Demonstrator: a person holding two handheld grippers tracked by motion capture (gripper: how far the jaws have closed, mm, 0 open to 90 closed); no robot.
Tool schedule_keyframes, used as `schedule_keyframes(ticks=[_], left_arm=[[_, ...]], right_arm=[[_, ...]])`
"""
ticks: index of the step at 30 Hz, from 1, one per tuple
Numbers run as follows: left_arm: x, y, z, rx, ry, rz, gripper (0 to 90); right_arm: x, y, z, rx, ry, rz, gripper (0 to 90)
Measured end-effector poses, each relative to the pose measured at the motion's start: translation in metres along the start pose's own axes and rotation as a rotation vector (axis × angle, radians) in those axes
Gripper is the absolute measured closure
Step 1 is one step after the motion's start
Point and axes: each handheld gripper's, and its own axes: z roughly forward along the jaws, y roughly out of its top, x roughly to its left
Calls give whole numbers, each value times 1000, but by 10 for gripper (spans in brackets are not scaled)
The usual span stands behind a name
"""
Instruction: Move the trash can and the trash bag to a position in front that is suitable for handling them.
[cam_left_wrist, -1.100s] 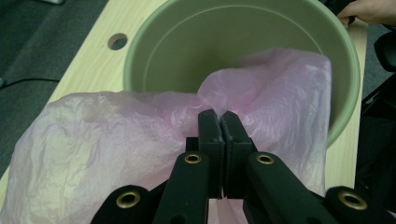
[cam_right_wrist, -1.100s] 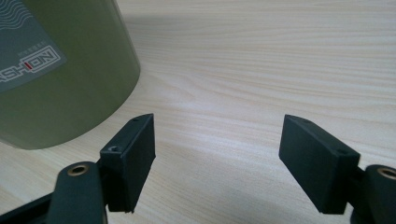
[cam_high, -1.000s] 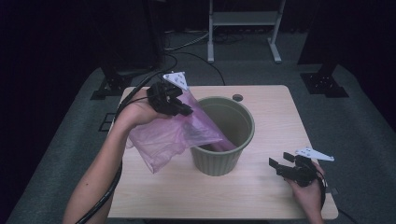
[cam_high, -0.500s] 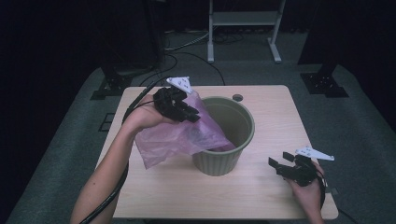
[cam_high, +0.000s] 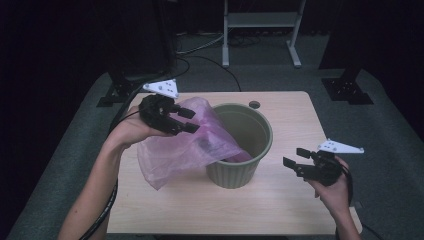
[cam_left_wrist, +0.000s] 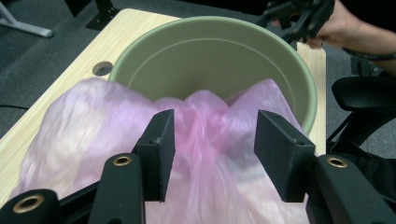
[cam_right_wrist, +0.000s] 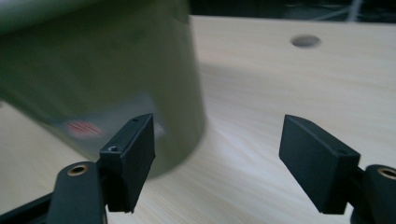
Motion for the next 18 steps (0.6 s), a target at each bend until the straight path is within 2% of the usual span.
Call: schedule_keyframes(ticks=[4, 7, 11, 14, 18], left_arm=[[0, -16, -13, -21, 17, -26, 390], [1, -28, -23, -36, 30, -40, 358], [0, -43, -36, -50, 53, -62, 304], [0, -53, -45, -61, 67, -71, 287], [-1, -66, -54, -67, 79, -87, 273]], right_arm=[[13, 36, -7, -19, 91, -35, 233], [26, 62, -10, -28, 109, -93, 223], [45, 91, -5, -8, 167, -145, 193], [64, 110, 9, 34, 213, -207, 176], [91, 131, 38, 103, 264, -297, 176]])
